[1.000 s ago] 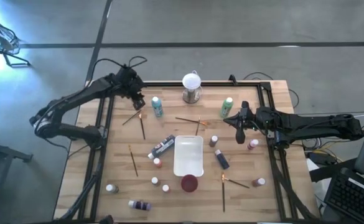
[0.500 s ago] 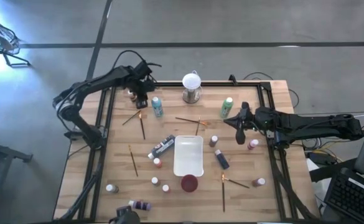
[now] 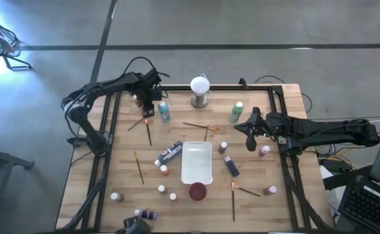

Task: Pick & Place Paint Supplies
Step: Put the gold paint brush into the red cup

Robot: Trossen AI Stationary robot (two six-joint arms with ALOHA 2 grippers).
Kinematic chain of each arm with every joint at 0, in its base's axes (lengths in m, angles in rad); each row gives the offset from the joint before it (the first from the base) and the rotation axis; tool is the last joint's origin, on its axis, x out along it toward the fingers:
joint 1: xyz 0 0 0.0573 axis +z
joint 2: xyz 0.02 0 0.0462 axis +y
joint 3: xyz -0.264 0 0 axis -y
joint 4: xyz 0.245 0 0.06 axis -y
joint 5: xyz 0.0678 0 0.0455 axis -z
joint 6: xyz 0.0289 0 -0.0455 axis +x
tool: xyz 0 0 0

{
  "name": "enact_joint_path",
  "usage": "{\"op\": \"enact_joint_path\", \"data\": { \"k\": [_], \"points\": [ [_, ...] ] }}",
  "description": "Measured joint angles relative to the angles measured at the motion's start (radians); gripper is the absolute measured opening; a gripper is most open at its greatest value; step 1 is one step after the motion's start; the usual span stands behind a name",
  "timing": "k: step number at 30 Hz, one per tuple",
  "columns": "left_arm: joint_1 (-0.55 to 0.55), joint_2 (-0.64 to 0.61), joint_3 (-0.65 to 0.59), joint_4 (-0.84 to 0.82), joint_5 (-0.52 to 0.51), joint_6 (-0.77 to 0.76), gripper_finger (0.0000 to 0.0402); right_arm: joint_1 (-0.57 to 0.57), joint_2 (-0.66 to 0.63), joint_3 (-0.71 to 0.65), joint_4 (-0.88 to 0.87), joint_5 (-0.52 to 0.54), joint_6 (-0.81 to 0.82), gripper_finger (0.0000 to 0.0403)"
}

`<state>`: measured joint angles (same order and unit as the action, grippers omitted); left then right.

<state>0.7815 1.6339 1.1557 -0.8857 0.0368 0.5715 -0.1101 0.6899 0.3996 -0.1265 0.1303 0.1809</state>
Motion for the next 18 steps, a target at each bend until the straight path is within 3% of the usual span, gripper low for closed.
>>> {"op": "enact_joint_path", "data": {
  "k": [18],
  "points": [
    [0.0,0.137,0.0,0.019,-0.037,-0.03,0.0147,0.0,0.0,-0.001,0.001,0.0,0.002,0.0008]
  ]
}}
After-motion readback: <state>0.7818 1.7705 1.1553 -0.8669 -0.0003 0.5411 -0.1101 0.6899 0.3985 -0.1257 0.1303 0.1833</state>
